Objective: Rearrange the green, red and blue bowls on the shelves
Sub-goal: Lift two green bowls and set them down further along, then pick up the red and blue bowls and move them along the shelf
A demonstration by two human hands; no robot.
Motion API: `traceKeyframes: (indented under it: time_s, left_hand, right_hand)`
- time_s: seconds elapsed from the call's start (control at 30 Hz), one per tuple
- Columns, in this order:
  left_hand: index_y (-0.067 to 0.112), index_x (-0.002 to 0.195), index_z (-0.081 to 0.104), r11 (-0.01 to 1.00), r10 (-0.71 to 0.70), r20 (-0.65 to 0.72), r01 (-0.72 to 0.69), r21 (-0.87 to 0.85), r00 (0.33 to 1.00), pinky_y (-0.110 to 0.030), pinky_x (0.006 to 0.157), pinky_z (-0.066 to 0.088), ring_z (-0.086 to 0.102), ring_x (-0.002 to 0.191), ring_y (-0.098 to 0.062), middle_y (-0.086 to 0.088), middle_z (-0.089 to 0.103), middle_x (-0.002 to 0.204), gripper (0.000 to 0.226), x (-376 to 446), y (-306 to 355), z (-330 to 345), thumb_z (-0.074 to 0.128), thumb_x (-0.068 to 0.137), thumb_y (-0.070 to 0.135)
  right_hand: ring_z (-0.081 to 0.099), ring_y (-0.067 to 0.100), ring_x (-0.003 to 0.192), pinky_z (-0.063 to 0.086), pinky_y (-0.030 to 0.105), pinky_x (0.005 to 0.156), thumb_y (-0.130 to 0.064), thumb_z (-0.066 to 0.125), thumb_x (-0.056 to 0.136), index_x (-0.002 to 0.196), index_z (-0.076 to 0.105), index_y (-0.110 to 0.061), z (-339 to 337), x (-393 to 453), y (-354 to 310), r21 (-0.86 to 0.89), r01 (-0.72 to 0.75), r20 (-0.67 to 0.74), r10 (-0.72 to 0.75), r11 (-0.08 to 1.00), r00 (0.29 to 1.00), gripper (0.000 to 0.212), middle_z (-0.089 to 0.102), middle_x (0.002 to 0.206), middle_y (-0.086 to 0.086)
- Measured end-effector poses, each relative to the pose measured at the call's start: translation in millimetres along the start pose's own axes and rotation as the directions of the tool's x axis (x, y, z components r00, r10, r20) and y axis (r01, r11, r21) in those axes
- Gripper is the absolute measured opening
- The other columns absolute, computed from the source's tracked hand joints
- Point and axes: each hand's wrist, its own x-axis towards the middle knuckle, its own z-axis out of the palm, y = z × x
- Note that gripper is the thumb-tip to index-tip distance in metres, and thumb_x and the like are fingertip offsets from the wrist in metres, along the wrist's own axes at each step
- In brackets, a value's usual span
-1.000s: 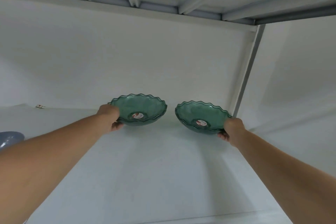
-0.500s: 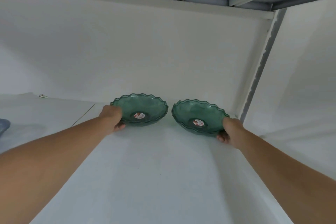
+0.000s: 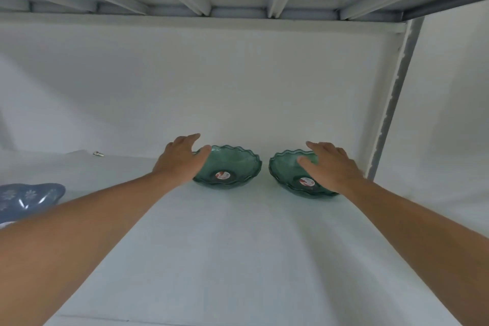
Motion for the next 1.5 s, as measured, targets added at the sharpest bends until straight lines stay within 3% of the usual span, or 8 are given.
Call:
traceKeyframes:
  time_s: [0.2, 0.4, 0.7, 0.9, 1.07, 1.23, 1.4, 1.5]
  left_hand:
    - [0.040, 0.160, 0.041, 1.000, -0.017, -0.002, 0.017, 0.012, 1.000, -0.042, 0.117, 0.033, 0.033, 0.151, -0.020, 0.007, 0.039, 0.166, 0.079, -35.2, -3.9, -3.9, 0.034, 0.091, 0.078]
    - [0.042, 0.160, 0.038, 0.984, 0.043, -0.028, -0.038, 0.176, 0.999, -0.041, 0.116, 0.035, 0.033, 0.151, -0.016, 0.013, 0.039, 0.164, 0.077, -67.9, -28.7, -22.7, 0.032, 0.093, 0.079]
    - [0.044, 0.159, 0.038, 0.996, 0.094, -0.018, -0.093, 0.015, 0.995, -0.041, 0.116, 0.034, 0.032, 0.152, -0.015, 0.013, 0.037, 0.166, 0.077, -98.4, -75.9, -81.8, 0.030, 0.092, 0.080]
    - [0.038, 0.158, 0.042, 0.987, 0.160, 0.028, -0.160, -0.018, 0.987, -0.042, 0.114, 0.038, 0.039, 0.148, -0.020, 0.006, 0.044, 0.162, 0.070, -129.5, -140.5, -130.1, 0.032, 0.097, 0.071]
    - [0.033, 0.157, 0.046, 0.989, 0.144, 0.012, -0.145, 0.043, 0.989, -0.043, 0.115, 0.037, 0.041, 0.148, -0.023, 0.003, 0.048, 0.161, 0.065, -146.7, -199.5, -189.5, 0.031, 0.103, 0.065]
    - [0.026, 0.158, 0.048, 0.991, 0.113, 0.090, -0.119, 0.063, 0.989, -0.040, 0.120, 0.033, 0.042, 0.149, -0.020, 0.004, 0.046, 0.164, 0.059, -156.9, -245.2, -231.1, 0.038, 0.108, 0.055]
    - [0.028, 0.152, 0.055, 0.999, 0.023, 0.011, -0.023, 0.050, 1.000, -0.031, 0.105, 0.038, 0.053, 0.138, -0.020, 0.005, 0.056, 0.155, 0.053, -187.9, -275.5, -259.5, 0.042, 0.107, 0.054]
    - [0.028, 0.150, 0.057, 0.993, -0.033, -0.010, 0.034, 0.109, 0.999, -0.036, 0.108, 0.042, 0.054, 0.137, -0.019, 0.004, 0.059, 0.152, 0.053, -202.4, -301.2, -286.8, 0.042, 0.106, 0.054]
  right_hand:
    - [0.037, 0.029, 0.150, 0.032, 0.048, 0.120, -0.071, 0.032, 0.095, 0.161, 0.040, -0.035, 22.5, -15.0, -20.8, 0.029, 0.120, -0.051, -0.118, 0.992, 0.992, 0.076, 0.041, 0.166, 0.000]
    - [0.032, 0.031, 0.155, 0.031, 0.052, 0.123, -0.077, 0.028, 0.092, 0.164, 0.034, -0.034, 31.0, -34.0, -38.7, -0.001, 0.130, 0.018, -0.130, 0.992, 0.991, 0.084, 0.035, 0.170, 0.003]
    - [0.038, 0.031, 0.149, 0.034, 0.054, 0.117, -0.075, 0.029, 0.085, 0.161, 0.038, -0.037, 23.3, -116.3, -123.7, -0.011, 0.028, -0.042, -0.028, 1.000, 0.999, 0.085, 0.042, 0.165, 0.002]
    - [0.035, 0.032, 0.152, 0.034, 0.052, 0.118, -0.066, 0.039, 0.099, 0.163, 0.038, -0.034, 47.6, -176.0, -215.2, -0.026, -0.017, -0.043, 0.016, 1.000, 0.999, 0.072, 0.040, 0.167, 0.004]
    - [0.030, 0.029, 0.155, 0.034, 0.055, 0.119, -0.067, 0.034, 0.100, 0.164, 0.033, -0.039, 61.9, -213.1, -272.9, -0.058, 0.025, 0.027, -0.024, 0.998, 0.999, 0.070, 0.033, 0.171, -0.001]
    - [0.033, 0.029, 0.153, 0.037, 0.053, 0.118, -0.065, 0.036, 0.101, 0.165, 0.035, -0.036, 59.4, -218.0, -304.6, -0.029, 0.049, 0.035, -0.048, 0.998, 0.998, 0.070, 0.035, 0.170, 0.001]
    - [0.040, 0.028, 0.150, 0.039, 0.051, 0.117, -0.064, 0.039, 0.101, 0.164, 0.036, -0.034, 75.9, -205.6, -341.8, 0.079, 0.165, 0.089, -0.172, 0.983, 0.981, 0.070, 0.037, 0.169, 0.004]
    - [0.045, 0.030, 0.145, 0.042, 0.050, 0.113, -0.064, 0.040, 0.101, 0.162, 0.039, -0.034, 94.2, -202.9, -372.8, 0.148, 0.213, 0.107, -0.230, 0.966, 0.967, 0.069, 0.042, 0.164, 0.005]
